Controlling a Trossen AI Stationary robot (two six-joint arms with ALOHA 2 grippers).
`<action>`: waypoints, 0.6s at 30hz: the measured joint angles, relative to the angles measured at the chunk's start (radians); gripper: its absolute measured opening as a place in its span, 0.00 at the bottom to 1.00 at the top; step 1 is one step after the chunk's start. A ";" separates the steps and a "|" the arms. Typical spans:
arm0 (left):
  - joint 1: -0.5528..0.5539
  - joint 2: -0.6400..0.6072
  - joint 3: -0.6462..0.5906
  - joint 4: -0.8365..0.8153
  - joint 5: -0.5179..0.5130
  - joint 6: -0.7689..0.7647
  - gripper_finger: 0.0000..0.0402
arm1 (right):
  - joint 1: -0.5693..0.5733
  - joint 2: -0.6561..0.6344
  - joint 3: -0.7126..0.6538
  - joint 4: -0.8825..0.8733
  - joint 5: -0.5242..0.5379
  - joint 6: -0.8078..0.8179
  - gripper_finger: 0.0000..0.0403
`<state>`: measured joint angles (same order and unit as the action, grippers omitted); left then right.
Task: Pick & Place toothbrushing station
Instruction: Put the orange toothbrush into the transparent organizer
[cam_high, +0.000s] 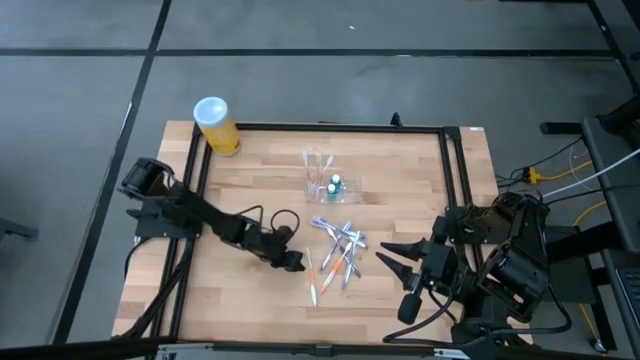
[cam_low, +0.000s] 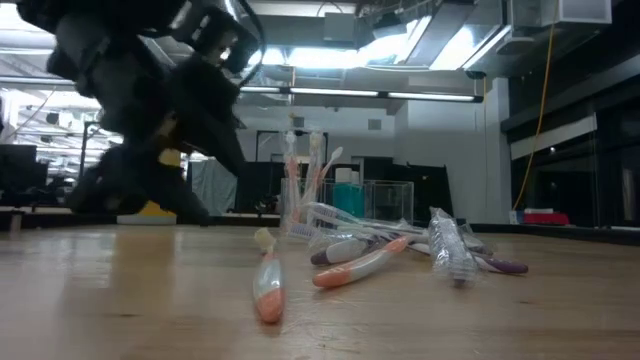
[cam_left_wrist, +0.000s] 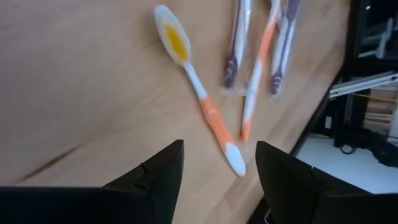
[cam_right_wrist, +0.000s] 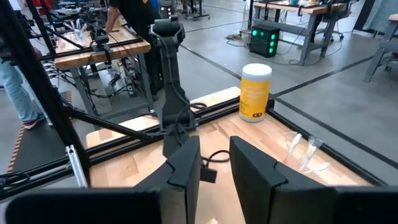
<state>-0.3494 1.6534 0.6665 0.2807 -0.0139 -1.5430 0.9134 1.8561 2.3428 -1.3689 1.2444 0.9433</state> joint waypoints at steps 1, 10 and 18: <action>0.006 0.016 0.012 -0.008 0.001 0.008 0.47 | 0.000 0.000 0.000 0.000 -0.003 0.000 0.23; 0.048 0.092 0.080 -0.018 0.055 0.068 0.33 | 0.001 0.001 0.000 0.000 -0.021 0.000 0.23; 0.095 0.148 0.126 -0.020 0.053 0.084 0.26 | 0.001 0.001 0.000 0.000 -0.023 -0.008 0.23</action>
<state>-0.2544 1.8015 0.7921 0.2604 0.0386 -1.4590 0.9142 1.8572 2.3428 -1.3689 1.2215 0.9352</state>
